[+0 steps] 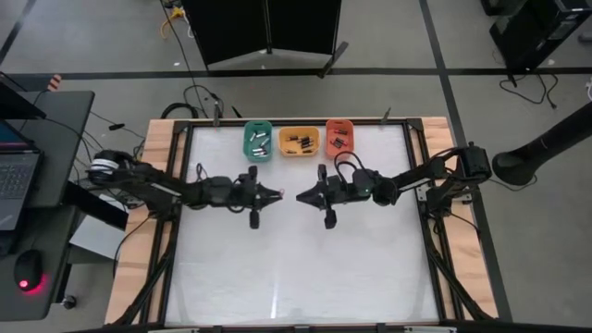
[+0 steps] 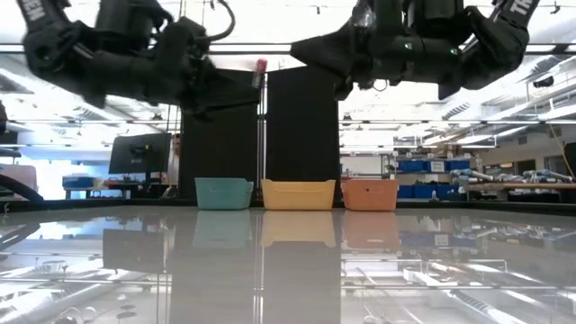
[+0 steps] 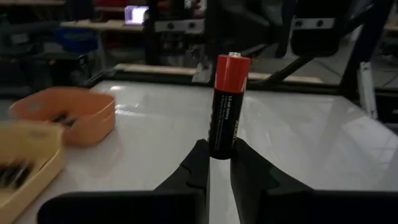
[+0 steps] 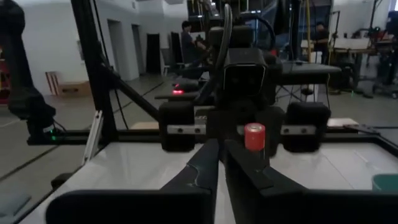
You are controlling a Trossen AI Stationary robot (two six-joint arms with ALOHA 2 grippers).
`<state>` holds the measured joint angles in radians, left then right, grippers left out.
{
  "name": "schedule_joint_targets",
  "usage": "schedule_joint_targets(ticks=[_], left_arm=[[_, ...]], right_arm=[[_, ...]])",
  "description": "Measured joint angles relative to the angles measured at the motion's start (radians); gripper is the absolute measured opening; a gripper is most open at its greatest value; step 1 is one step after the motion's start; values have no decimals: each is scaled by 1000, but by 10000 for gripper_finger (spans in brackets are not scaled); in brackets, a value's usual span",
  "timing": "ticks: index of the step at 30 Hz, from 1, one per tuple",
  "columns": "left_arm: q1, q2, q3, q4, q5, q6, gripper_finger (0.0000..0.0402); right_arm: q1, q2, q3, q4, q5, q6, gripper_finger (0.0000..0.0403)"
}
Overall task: Sort batteries
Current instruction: Put the red battery into the orange bin
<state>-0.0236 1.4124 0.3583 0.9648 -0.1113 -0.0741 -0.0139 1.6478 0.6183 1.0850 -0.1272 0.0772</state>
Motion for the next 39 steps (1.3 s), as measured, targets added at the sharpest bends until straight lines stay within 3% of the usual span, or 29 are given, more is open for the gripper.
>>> schedule_joint_targets(ticks=[4, 10, 19, 25, 32, 39], left_arm=[[47, 70, 56, 65, 88, 24, 44], [107, 128, 127, 80, 183, 37, 44], [129, 149, 216, 9, 253, 48, 44], [134, 201, 257, 3, 261, 56, 44], [133, 216, 263, 11, 267, 54, 44], [133, 216, 263, 12, 266, 56, 44]], right_arm=[[2, 0, 13, 1, 21, -1, 60], [11, 1, 16, 1, 179, -1, 120], [14, 1, 16, 24, 187, -4, 171], [14, 2, 16, 41, 187, -21, 147], [13, 2, 16, 36, 194, -66, 62], [13, 2, 16, 33, 194, -82, 62]])
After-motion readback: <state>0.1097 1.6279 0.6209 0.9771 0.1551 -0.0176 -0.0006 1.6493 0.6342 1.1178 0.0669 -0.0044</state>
